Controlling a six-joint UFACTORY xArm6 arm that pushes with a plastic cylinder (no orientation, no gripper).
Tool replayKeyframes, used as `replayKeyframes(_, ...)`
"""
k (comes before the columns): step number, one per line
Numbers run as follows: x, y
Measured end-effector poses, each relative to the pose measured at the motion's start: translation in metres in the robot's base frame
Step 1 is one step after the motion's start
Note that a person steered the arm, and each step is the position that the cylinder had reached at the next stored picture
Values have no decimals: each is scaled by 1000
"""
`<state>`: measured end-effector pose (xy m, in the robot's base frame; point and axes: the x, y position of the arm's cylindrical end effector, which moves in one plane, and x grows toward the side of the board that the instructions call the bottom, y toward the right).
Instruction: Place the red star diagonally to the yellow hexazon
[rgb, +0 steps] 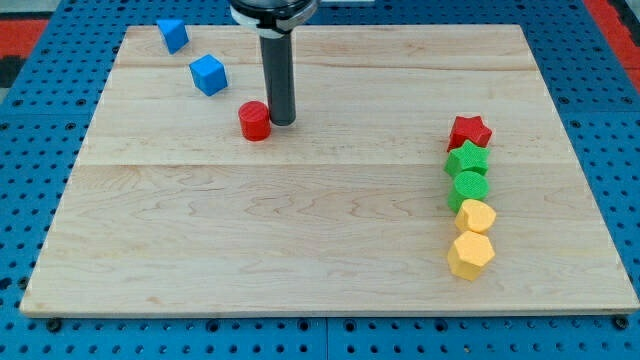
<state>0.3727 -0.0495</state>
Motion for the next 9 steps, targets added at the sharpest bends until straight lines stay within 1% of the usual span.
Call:
replayKeyframes(1, -39, 67)
replayKeyframes(2, -54, 146)
replayKeyframes(3, -54, 240)
replayKeyframes(4, -41, 296)
replayKeyframes(5, -9, 303)
replayKeyframes(6, 19, 277)
replayKeyframes(7, 38, 255)
replayKeyframes(9, 44, 150)
